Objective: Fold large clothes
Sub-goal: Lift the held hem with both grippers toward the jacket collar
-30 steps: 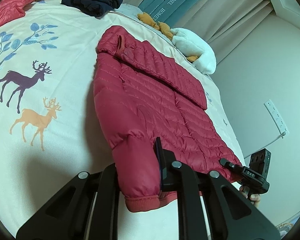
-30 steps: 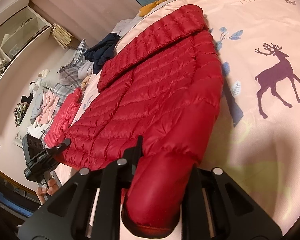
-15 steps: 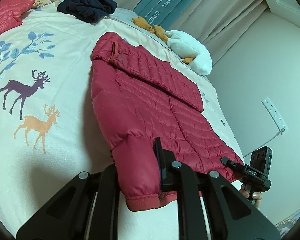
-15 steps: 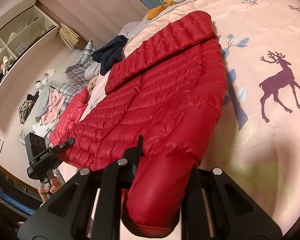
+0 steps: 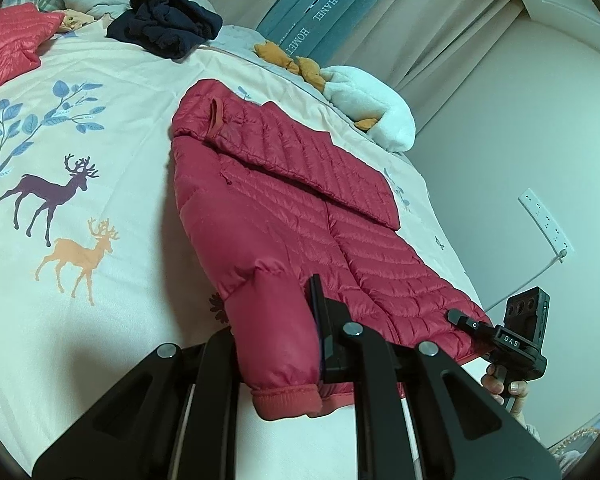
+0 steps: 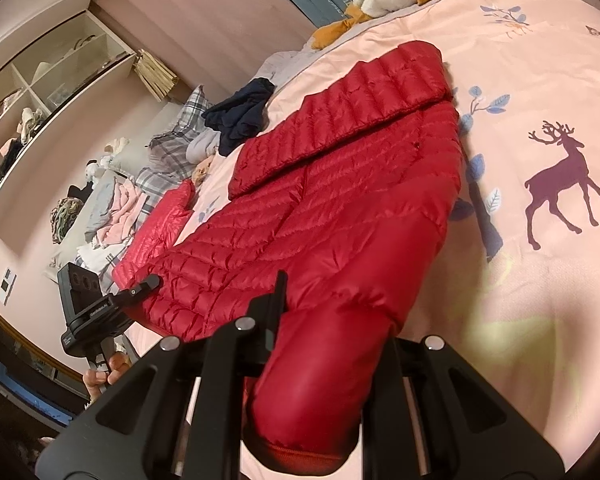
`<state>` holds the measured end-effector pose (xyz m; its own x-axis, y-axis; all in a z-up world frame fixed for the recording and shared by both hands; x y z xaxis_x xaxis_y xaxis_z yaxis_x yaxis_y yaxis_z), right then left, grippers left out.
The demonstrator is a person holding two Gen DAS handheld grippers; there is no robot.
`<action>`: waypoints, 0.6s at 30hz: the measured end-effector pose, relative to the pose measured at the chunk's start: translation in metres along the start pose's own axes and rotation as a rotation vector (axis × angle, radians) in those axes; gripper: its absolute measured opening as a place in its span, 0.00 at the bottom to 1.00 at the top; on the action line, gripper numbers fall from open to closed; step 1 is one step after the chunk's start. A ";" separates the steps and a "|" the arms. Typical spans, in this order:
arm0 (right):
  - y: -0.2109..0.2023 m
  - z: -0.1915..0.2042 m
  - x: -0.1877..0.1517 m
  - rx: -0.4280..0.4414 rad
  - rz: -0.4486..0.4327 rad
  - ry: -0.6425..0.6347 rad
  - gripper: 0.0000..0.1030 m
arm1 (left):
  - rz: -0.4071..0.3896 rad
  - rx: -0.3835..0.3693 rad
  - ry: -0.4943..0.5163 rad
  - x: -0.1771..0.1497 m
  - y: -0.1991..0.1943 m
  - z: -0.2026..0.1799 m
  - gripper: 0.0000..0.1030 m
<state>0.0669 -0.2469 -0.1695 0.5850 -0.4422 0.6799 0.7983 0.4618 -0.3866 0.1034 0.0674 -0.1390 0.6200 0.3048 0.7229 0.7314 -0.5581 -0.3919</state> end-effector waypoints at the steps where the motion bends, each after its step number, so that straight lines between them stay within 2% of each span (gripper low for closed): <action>1: 0.000 0.000 0.001 0.004 0.000 -0.002 0.13 | -0.001 -0.001 0.001 0.000 -0.001 -0.001 0.13; 18: -0.017 0.012 0.013 0.083 -0.018 -0.035 0.13 | -0.026 -0.023 0.023 0.005 -0.020 -0.012 0.13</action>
<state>0.0591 -0.2511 -0.1464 0.5639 -0.4249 0.7081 0.7935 0.5164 -0.3220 0.0885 0.0706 -0.1210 0.5943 0.3017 0.7455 0.7399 -0.5683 -0.3599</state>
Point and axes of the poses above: each gripper's, at about its wrist camera, not at the fingertips, and y roughly the way its jaws point, z to its left, x to its top, the point moved 6 cm from there along y, roughly the way its jaws point, and after that the axes turned 12 degrees about -z, right-handed, at the moved point
